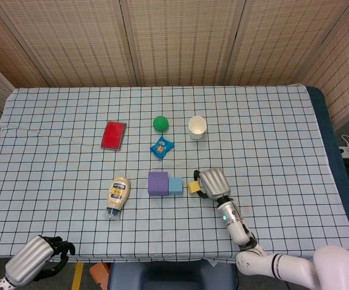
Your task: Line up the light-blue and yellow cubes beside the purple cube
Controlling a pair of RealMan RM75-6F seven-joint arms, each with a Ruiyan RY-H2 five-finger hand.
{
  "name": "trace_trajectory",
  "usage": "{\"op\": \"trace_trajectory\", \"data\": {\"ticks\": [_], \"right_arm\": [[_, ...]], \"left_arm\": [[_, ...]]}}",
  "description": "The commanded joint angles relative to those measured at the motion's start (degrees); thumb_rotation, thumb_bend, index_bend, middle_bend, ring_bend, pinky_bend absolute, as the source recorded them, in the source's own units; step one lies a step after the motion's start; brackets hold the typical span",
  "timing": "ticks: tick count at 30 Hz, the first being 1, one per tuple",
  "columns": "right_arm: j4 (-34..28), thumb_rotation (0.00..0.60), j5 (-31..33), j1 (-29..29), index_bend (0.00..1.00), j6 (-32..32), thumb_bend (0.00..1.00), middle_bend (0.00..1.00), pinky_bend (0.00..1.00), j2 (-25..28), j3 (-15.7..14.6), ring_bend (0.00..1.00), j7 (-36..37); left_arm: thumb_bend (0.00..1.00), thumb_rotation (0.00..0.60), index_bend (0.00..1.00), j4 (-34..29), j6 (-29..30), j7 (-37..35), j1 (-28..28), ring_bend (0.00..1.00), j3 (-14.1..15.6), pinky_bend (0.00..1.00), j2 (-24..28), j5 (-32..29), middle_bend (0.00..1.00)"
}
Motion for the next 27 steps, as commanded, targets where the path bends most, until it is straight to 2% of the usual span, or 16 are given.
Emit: {"op": "trace_trajectory", "data": {"ticks": [1, 14, 27], "right_arm": [[0.9, 0.6, -0.1, 0.2, 0.59, 0.1, 0.14, 0.96, 0.9, -0.7, 0.2, 0.86, 0.1], [4.3, 0.6, 0.7, 1.0, 0.59, -0.1, 0.14, 0.96, 0.9, -3.7, 2.1, 0.86, 1.8], [5.6, 0.6, 1.3, 1.3, 0.59, -1.0, 0.14, 0.96, 0.9, -5.4, 2.4, 0.86, 2.4]], "left_arm": [[0.52, 0.6, 0.49, 0.0, 0.0, 0.0, 0.0, 0.56, 0.0, 0.78, 0.0, 0.0, 0.61], [0.52, 0.6, 0.49, -0.1, 0.0, 0.0, 0.0, 0.56, 0.0, 0.78, 0.1, 0.0, 0.61], [0.52, 0.6, 0.49, -0.1, 0.1, -0.3, 0.0, 0.56, 0.0, 0.78, 0.2, -0.1, 0.61]]}}
